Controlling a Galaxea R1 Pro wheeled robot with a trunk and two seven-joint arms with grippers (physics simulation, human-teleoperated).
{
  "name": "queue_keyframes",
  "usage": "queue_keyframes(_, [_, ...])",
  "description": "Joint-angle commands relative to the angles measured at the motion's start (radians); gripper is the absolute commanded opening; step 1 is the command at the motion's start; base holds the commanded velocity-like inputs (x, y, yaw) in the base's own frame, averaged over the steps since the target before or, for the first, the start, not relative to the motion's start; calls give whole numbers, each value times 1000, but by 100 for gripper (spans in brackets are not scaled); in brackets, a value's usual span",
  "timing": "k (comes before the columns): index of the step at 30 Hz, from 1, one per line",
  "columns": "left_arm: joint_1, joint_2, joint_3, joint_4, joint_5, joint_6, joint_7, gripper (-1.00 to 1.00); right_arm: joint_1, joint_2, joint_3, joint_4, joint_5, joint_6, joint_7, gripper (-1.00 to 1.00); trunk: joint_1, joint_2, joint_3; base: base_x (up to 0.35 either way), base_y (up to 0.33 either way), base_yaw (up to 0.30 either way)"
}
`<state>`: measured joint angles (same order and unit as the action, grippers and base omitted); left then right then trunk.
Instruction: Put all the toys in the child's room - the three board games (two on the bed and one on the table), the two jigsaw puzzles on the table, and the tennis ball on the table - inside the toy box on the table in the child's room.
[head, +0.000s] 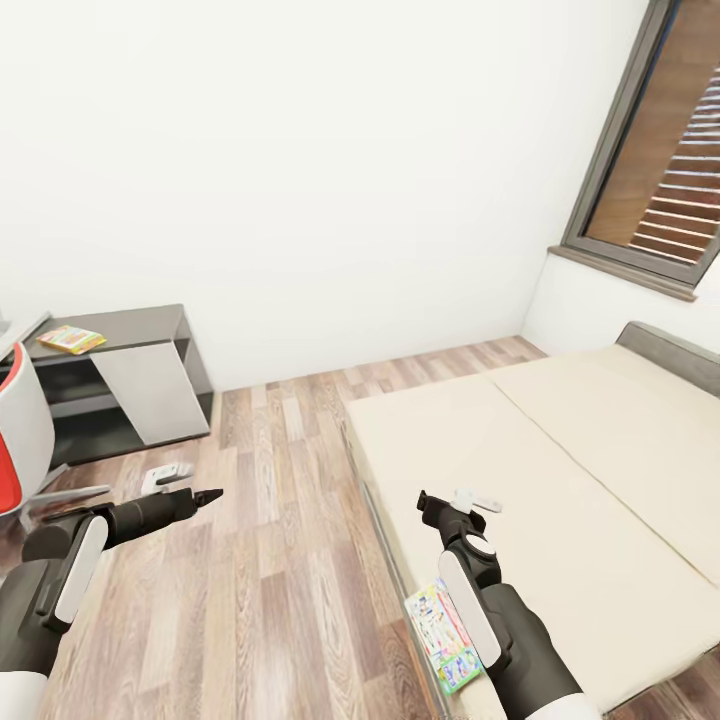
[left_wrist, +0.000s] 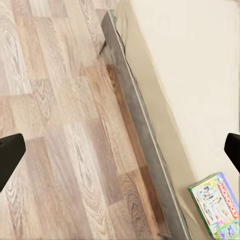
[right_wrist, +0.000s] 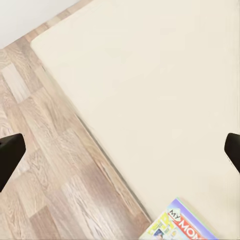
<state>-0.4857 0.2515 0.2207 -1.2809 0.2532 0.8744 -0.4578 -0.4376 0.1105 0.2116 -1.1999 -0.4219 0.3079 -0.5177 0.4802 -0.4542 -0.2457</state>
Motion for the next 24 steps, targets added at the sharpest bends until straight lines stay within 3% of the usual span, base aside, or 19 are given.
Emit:
queue_keyframes(1, [-1,0,2,-1,0,6,-4,100,-1,0,2,-1,-6,4,-8,100,1,-2,-2,0,94,-279])
queue_keyframes(24, [-1,1,2,-2,0,5,-8,100,-1,-1,-1,0,-8,4,-11,100,1,-2,-2,0,142,-279])
